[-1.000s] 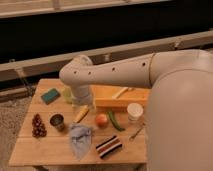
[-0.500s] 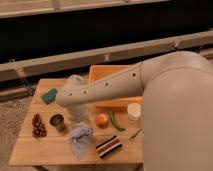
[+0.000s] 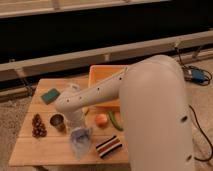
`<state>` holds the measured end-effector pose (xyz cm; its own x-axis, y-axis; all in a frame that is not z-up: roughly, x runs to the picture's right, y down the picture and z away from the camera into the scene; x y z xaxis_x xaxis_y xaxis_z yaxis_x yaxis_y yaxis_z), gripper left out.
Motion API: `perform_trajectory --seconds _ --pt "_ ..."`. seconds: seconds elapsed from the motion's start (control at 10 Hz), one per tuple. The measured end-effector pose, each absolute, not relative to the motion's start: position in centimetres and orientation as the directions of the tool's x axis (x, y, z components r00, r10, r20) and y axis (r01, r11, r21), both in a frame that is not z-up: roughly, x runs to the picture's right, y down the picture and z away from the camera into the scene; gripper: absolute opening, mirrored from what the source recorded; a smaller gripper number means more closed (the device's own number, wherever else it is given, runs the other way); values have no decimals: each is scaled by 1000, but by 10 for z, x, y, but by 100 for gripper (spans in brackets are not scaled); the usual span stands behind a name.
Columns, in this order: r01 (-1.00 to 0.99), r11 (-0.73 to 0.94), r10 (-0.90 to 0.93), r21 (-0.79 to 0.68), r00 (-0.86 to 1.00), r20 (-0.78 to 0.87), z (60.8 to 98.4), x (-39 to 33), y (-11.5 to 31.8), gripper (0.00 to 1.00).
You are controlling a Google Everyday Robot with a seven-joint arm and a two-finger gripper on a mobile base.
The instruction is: Place towel in table surface
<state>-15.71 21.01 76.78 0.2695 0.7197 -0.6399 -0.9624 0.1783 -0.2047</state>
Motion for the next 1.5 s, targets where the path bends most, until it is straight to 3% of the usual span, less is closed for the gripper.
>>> perform_trajectory --seconds 0.6,0.7,1.3,1.5 --pt "-966 178 683 -187 258 -684 801 -154 229 65" --pt "-967 180 680 -179 254 -688 802 -152 230 60" --pt "-972 197 675 -128 229 -701 790 -139 230 3" --pt "-975 195 681 -106 212 -701 778 -129 222 0"
